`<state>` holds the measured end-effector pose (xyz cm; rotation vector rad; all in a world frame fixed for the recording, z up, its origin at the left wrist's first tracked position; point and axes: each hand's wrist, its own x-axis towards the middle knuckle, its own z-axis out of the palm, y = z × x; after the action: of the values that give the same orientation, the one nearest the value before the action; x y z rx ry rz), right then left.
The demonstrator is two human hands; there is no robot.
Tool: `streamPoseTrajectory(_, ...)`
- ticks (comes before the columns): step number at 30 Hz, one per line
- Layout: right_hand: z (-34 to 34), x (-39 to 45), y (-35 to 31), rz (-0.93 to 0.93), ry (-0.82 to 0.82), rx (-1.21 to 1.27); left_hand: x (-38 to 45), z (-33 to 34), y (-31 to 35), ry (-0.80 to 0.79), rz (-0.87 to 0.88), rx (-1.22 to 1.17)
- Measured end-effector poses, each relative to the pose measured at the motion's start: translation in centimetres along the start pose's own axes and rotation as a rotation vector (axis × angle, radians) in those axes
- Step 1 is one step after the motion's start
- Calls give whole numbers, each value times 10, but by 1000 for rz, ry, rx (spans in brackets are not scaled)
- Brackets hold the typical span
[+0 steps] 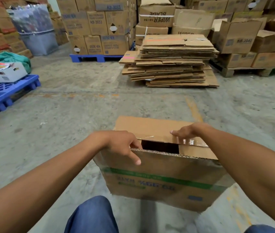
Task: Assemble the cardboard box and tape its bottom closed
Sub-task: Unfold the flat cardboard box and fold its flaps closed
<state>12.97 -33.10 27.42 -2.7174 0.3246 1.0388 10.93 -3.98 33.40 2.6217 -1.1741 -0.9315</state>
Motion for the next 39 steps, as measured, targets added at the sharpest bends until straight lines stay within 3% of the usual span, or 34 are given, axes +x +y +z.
streamPoseTrajectory(3, -21, -12, -13, -28, -30, 184, 24, 16, -15, 502, -123, 303)
streamPoseTrajectory(5, -27, -17, -17, -65, 60, 256, 42, 36, -40, 672, -237, 211)
streamPoseTrajectory(8, -13, -10, -7, -187, 271, 123, 65, 72, -74, 550, -447, 51)
streamPoseTrajectory(10, 22, -4, 14, -199, 289, 8, 76, 95, -87, 451, -517, -54)
streamPoseTrajectory(13, 89, 0, 51, -115, 412, -53, 85, 104, -93, 511, -512, -75)
streamPoseTrajectory(16, 112, 1, 68, -115, 583, -60, 88, 104, -93, 522, -524, -73)
streamPoseTrajectory(24, 112, 3, 89, -112, 606, -72, 78, 131, -48, 568, -541, -65)
streamPoseTrajectory(30, 113, -1, 79, -57, 608, -16, 86, 121, -57, 538, -493, 10)
streamPoseTrajectory(39, 91, 34, 83, 95, 680, 86, 114, 110, -82, 630, -416, 134)
